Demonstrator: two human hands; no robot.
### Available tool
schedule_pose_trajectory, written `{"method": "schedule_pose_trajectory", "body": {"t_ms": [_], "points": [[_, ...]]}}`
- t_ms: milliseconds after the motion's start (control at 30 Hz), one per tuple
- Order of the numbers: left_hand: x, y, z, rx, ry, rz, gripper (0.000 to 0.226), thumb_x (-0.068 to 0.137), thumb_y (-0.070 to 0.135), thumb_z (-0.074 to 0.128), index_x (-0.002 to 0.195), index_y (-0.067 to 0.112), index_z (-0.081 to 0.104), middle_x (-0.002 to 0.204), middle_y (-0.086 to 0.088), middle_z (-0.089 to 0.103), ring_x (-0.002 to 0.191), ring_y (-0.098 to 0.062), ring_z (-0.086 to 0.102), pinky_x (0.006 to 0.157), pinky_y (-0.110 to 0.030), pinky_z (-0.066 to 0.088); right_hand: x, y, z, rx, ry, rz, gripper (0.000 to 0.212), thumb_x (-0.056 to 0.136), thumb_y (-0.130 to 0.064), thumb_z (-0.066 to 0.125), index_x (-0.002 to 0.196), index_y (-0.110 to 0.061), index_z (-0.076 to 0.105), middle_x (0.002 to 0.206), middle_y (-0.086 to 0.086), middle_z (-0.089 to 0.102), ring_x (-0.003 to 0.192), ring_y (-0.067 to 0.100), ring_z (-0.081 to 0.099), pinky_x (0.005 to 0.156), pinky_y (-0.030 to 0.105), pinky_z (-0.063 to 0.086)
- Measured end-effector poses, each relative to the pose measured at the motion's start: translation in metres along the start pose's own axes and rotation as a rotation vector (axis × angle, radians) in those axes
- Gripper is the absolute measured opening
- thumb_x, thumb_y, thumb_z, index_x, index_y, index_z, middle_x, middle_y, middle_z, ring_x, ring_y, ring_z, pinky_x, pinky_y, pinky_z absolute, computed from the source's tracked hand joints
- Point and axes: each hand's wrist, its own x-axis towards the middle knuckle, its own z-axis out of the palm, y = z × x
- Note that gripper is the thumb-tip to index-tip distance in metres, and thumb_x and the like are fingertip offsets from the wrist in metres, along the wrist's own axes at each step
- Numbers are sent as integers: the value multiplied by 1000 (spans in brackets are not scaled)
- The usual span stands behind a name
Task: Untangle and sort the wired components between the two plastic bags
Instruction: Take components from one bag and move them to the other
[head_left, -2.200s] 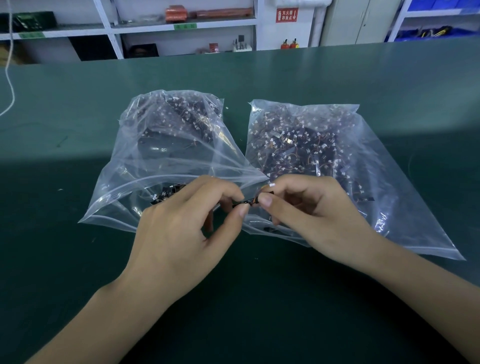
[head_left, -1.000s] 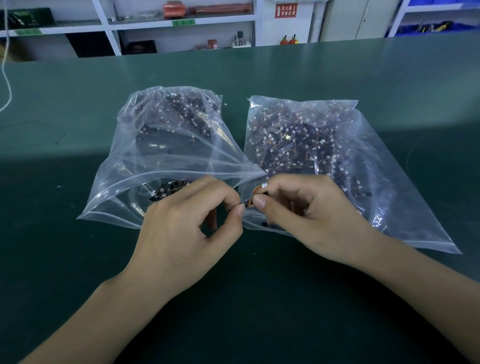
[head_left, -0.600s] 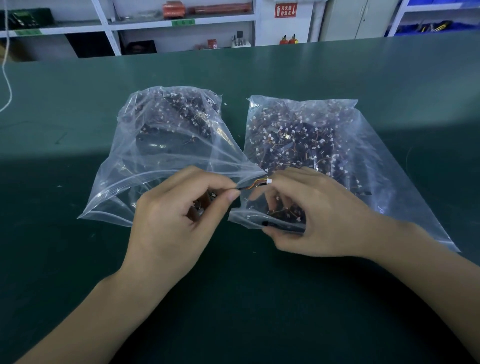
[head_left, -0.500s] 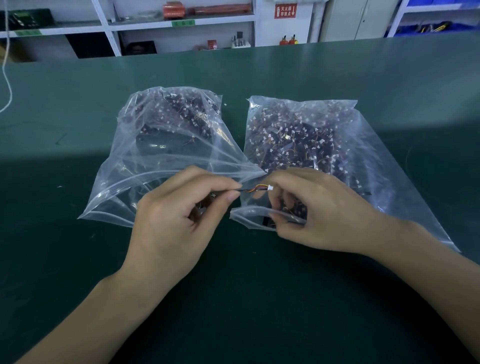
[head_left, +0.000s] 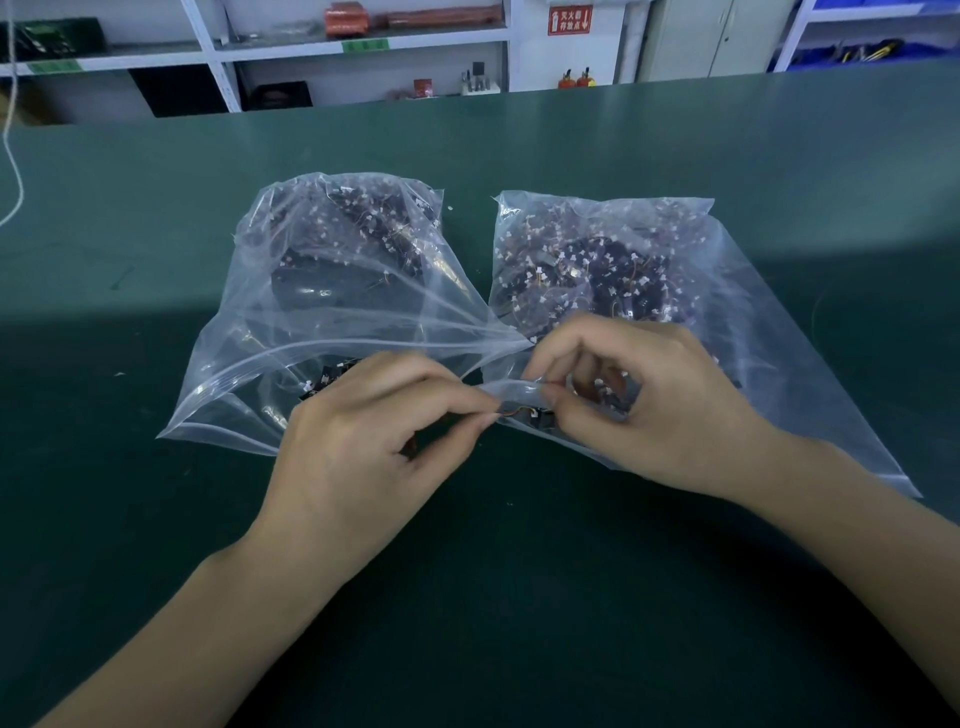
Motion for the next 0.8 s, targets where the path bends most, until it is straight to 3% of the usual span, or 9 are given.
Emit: {"method": "schedule_pose_trajectory", "body": {"t_ms": [233,300,367,500,600,633,700,733,800], "points": [[1,4,12,169,5,12,7,95,24,81,89,27,84,75,9,54,68,-7,48,51,-31,44,0,-2,1,19,0,-29,25,88,4,75,103,-15,72,86,-11,70,68,19,63,66,16,44],[1,5,13,224,-55,59,8,97,33,77,93,35,84,70,12,47,65,-4,41,50,-25,35,0,-4,1,28,-3,-28,24,89,3,75,103,-16,73,85,-11,70,67,19,62,64,17,44],[-1,6,14,275,-149,80,14,101,44,69,96,41,82,66,13,49,59,-6,46,52,-22,29,0,-4,2,28,-7,-32,23,89,2,74,104,-16,73,85,-9,70,67,19,62,63,20,46],[-4,10,17,338,-237,56,32,106,53,49,102,43,79,61,12,63,54,-19,65,49,-27,37,0,-4,3,5,-14,-38,23,89,0,74,105,-16,73,85,-8,69,66,19,63,63,22,47],[-3,11,16,210,-193,21,29,107,51,54,107,42,81,64,11,67,56,-16,66,51,-31,49,-1,-4,3,-5,-22,-23,23,89,1,76,104,-16,73,86,-9,68,67,19,62,63,20,46],[-3,10,14,125,-165,-15,31,107,50,55,103,37,83,65,10,68,57,-13,65,53,-33,51,-1,-4,2,-10,-25,-15,23,89,1,76,103,-17,73,86,-10,68,68,19,62,64,20,45],[-2,3,8,8,-82,-97,50,109,49,54,77,20,79,56,6,57,51,-13,56,51,-34,46,0,-5,1,-44,-41,-20,22,88,-1,76,99,-18,73,86,-13,67,69,16,62,64,18,44],[-1,0,4,17,-60,-136,59,110,49,52,63,16,67,51,5,49,48,-14,50,49,-35,42,0,-5,1,-66,-57,-31,21,86,-1,75,98,-18,73,86,-15,66,69,15,62,65,16,44],[2,-7,-5,162,-52,-175,62,109,50,51,57,17,40,48,4,33,45,-17,37,47,-31,33,-1,-6,1,-92,-92,-44,20,85,-1,75,95,-18,74,85,-21,61,69,11,61,67,13,42]]}}
